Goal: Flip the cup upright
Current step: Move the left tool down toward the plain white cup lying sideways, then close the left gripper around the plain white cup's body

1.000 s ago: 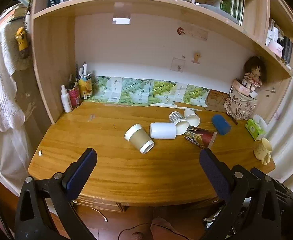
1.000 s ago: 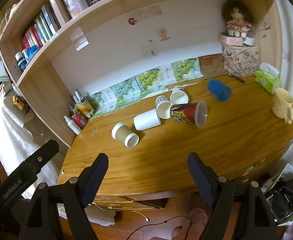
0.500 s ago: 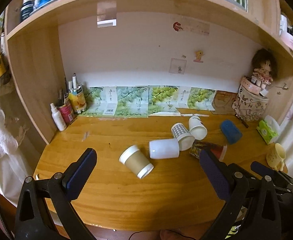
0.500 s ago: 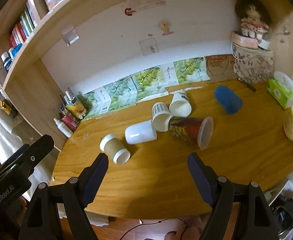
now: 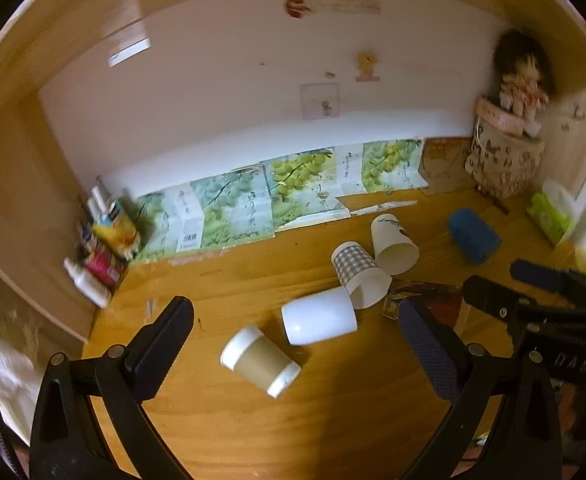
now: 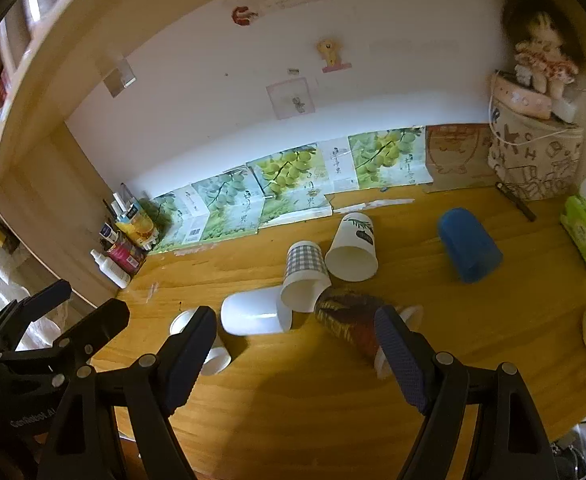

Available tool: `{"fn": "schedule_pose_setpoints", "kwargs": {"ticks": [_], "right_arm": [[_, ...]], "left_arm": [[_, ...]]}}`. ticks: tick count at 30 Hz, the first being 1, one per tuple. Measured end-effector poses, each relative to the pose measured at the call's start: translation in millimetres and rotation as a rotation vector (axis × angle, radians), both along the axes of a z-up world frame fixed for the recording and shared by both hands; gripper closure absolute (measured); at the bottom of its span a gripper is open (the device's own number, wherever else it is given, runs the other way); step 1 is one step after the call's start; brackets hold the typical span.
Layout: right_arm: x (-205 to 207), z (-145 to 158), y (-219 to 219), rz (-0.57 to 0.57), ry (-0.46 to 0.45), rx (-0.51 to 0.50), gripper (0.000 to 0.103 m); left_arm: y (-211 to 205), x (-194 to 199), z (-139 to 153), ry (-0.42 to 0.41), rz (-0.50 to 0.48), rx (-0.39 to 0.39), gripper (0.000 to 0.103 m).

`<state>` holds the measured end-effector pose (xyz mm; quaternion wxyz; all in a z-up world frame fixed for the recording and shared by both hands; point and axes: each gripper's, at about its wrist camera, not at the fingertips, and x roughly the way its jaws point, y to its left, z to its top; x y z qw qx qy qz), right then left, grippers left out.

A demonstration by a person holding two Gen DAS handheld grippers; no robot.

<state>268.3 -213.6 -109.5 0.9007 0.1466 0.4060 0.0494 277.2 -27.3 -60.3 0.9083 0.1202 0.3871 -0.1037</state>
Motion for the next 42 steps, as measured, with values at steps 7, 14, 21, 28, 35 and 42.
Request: {"fn": "schedule_pose_setpoints", "kwargs": {"ticks": [7,14,21,28,35,42], "right_arm": [[35.3,-19.2,-16.8,0.047,0.052,0.024,0.021],[60.1,-38.1,-24.5,0.098,0.108,0.055,0.021],[82.6,-48.5,-25.0,0.17,0.106,0.034,0.021],[96.1,-54.8,-24.3,0.273,0.041,-0.015,0.021],[102.4,-60.6,-27.0,0.345,-0.009,-0.038,0.021],[105.7,-68.1,-25.3,0.383,-0.029,-0.076,0.021]], "left_arm": [[-12.0,43.6,-17.1,0.111,-0.118,0.066,0.001],[-23.7,72.6,-38.5,0.161,-0.231,0.211,0.001],[-37.9,87.5,-70.3,0.201,-0.404,0.362,0.001],[-50.3,102.2,-105.9,0.265,-0.567,0.447,0.001],[-65.1,105.9,-130.8,0.306,-0.716,0.488,0.001],[-75.3,111.1,-158.1,0.383,-0.818,0.521,0.001]]}}
